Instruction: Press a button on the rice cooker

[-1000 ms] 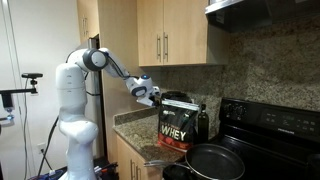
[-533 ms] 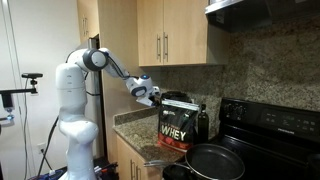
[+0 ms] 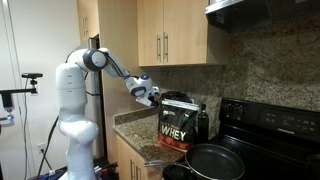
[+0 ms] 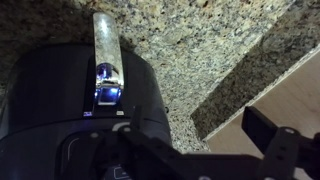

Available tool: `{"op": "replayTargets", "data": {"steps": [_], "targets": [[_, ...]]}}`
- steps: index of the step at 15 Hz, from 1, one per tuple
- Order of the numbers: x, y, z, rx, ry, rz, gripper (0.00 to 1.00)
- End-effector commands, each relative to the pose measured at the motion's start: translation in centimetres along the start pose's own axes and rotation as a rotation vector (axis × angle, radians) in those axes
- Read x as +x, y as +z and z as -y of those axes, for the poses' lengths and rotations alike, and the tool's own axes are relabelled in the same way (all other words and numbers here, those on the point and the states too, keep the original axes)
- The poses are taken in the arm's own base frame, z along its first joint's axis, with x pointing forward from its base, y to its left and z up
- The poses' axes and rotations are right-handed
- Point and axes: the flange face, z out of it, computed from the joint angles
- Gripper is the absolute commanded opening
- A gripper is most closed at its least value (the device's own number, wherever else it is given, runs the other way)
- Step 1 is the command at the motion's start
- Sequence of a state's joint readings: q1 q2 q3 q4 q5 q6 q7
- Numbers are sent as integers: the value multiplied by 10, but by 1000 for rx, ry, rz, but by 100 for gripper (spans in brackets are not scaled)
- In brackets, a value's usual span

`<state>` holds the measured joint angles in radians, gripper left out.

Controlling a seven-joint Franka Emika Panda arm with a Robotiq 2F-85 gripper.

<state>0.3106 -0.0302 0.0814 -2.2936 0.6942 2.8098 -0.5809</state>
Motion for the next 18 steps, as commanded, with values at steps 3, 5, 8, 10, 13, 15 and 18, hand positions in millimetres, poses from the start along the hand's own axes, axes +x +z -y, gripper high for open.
{"op": "replayTargets", "data": {"steps": [3, 5, 8, 10, 13, 15, 18], "targets": [[-1, 0, -1, -7, 28, -8, 100], [38, -20, 12, 33, 50, -12, 100], [72, -32, 21, 59, 94, -26, 100], [73, -36, 27, 76, 136, 0, 100], [72, -41, 30, 71, 128, -23, 100], [64, -27, 4, 24, 200, 15, 100], [52, -3, -34, -3, 300, 62, 100]]}}
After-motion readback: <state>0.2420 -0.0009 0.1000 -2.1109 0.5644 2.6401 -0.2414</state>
